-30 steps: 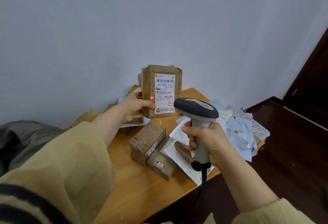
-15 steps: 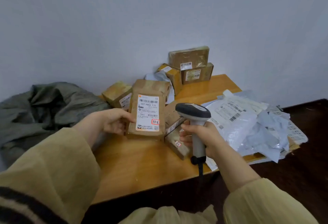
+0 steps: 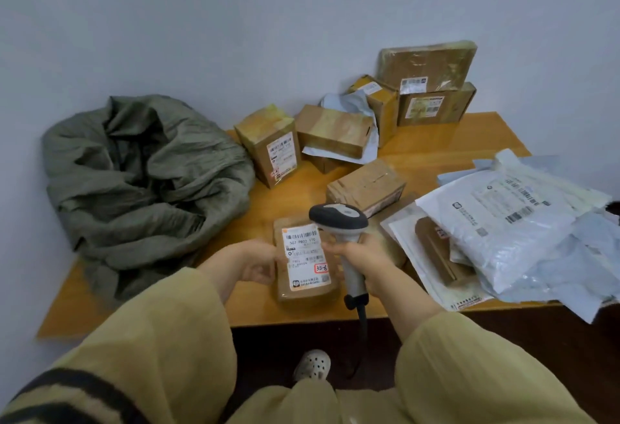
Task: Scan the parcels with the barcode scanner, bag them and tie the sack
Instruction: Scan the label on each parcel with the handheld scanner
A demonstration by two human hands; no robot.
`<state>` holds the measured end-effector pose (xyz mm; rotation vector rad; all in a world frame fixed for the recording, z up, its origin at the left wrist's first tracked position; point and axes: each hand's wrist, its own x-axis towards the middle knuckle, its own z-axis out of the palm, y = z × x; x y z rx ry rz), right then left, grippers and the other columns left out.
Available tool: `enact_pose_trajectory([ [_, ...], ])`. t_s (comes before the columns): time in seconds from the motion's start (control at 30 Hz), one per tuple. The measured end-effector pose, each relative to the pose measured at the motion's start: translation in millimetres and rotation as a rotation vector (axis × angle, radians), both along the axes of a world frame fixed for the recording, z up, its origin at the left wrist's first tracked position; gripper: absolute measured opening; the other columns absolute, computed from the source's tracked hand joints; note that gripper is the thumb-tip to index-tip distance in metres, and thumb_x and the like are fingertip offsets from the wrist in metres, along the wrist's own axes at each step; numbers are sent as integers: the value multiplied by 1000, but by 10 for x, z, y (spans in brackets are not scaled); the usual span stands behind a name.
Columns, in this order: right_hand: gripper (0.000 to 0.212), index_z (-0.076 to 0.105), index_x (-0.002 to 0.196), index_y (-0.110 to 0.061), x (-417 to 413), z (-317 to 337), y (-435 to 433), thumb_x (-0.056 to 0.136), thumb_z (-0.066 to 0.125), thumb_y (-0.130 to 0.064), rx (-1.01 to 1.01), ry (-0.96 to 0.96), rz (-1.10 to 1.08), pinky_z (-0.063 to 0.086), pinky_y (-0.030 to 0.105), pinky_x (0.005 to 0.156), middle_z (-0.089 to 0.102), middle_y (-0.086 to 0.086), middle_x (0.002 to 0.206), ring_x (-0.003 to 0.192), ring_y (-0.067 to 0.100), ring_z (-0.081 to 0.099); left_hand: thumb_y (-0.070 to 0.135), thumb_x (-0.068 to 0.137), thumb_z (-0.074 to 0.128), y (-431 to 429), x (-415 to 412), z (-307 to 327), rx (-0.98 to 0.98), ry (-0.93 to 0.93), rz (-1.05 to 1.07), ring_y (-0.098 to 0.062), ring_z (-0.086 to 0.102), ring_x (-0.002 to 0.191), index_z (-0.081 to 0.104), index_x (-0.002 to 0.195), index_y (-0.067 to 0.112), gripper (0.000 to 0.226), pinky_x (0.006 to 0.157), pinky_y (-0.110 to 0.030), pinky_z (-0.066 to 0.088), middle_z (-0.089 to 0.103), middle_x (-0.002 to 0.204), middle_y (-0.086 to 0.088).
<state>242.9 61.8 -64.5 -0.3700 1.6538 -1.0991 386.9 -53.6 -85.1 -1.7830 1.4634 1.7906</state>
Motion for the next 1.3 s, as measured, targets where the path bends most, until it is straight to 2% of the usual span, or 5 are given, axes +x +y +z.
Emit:
enact_pose_trajectory([
  [0.2, 30, 59, 109, -6, -113, 275, -443, 82, 72, -9, -94, -37, -2, 60, 37, 67, 71, 19, 96, 74, 27, 71, 46, 75, 68, -1160, -352, 215, -829, -237, -113, -27, 61, 97, 64, 111, 10, 51, 76, -33, 52, 65, 111, -11],
  [0.33, 31, 59, 109, -6, -270, 450, -771, 83, 72, -16, -143, -55, 22, 58, 35, 65, 72, 20, 93, 73, 27, 72, 48, 77, 70, -1800, -698, 326, -1024, -397, -279, -36, 32, 133, 41, 136, 8, 77, 109, -45, 33, 37, 143, -18],
  [0.57, 19, 62, 97, -7, -461, 469, -1032, 82, 72, -15, -157, -115, -33, 55, 45, 78, 71, 18, 78, 71, 29, 69, 64, 70, 68, -2412, -1040, 236, -858, -409, -435, -37, -6, 145, -11, 150, 9, 125, 116, -52, -1, -6, 157, -20],
  [1.03, 19, 63, 97, -7, -498, 536, -777, 82, 72, -14, -240, -234, -191, 56, 34, 61, 70, 19, 86, 66, 24, 67, 55, 64, 77, -2206, -700, 1133, -797, -225, -166, -46, 26, 133, -26, 142, 43, 130, 109, -51, 28, 16, 149, -27],
  [1.3, 39, 62, 112, -7, -491, 667, -535, 77, 77, -16, -329, -229, -442, 60, 36, 62, 71, 15, 97, 79, 26, 68, 24, 80, 67, -1451, -572, 1570, -521, 375, 107, -25, 55, 93, 25, 145, 35, 78, 66, -38, 52, 48, 129, -5],
])
